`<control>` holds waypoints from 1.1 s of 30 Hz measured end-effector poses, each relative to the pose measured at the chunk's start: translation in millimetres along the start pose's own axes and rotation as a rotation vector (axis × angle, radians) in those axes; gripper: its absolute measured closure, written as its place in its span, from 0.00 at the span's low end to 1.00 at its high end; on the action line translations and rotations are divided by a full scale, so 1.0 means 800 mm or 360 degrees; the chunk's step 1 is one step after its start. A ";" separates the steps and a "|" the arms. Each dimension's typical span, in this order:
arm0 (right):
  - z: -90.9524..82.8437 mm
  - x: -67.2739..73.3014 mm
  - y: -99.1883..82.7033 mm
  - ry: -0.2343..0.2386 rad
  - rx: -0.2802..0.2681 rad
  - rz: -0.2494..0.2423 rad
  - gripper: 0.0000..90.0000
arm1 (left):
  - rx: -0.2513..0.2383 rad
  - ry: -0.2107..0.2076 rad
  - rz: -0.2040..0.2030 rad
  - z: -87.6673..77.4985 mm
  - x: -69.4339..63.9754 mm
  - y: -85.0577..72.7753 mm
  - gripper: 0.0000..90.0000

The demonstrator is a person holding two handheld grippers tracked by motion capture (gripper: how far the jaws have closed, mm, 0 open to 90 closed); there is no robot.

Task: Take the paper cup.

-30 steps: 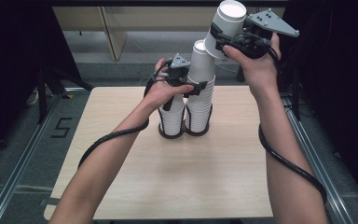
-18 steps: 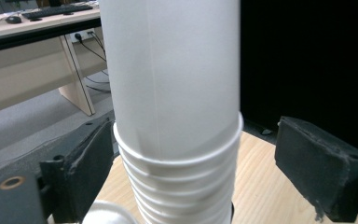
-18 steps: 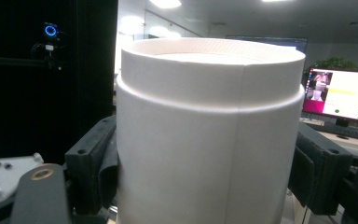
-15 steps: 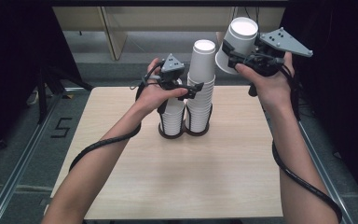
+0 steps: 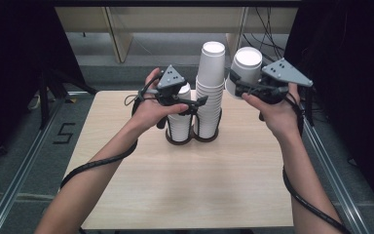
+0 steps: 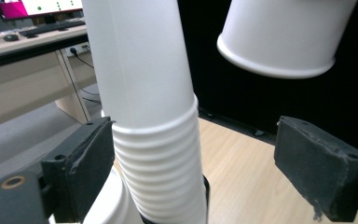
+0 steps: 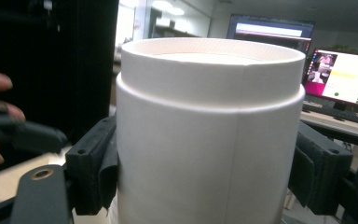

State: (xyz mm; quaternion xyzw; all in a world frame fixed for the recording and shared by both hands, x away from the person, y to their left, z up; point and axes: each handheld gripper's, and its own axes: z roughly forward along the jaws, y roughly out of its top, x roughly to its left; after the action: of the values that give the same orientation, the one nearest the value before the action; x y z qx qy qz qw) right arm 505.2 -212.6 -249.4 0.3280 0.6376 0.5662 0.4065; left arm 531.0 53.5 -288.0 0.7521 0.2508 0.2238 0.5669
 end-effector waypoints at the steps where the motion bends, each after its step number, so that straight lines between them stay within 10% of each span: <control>1: -0.001 0.002 -0.005 0.0000 0.0020 -0.0024 0.24 | 0.0006 -0.0003 0.0006 -0.004 -0.002 -0.004 0.13; 17: -0.011 0.058 -0.120 0.0034 0.0282 -0.0584 0.24 | 0.0056 -0.0058 -0.0020 -0.060 -0.027 -0.093 0.13; 29: -0.015 0.089 -0.174 0.0053 0.0369 -0.0824 0.24 | 0.0088 -0.0040 -0.0027 -0.078 -0.039 -0.144 0.13; 33: -0.019 0.099 -0.187 0.0031 0.0384 -0.1067 0.24 | 0.0110 -0.0033 -0.0044 -0.083 -0.041 -0.161 0.14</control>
State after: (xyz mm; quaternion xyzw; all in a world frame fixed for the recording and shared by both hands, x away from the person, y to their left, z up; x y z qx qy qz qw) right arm 461.9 -171.7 -408.7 0.1407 0.7760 0.3250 0.5219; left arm 448.5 111.8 -397.0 0.7699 0.2627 0.1993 0.5463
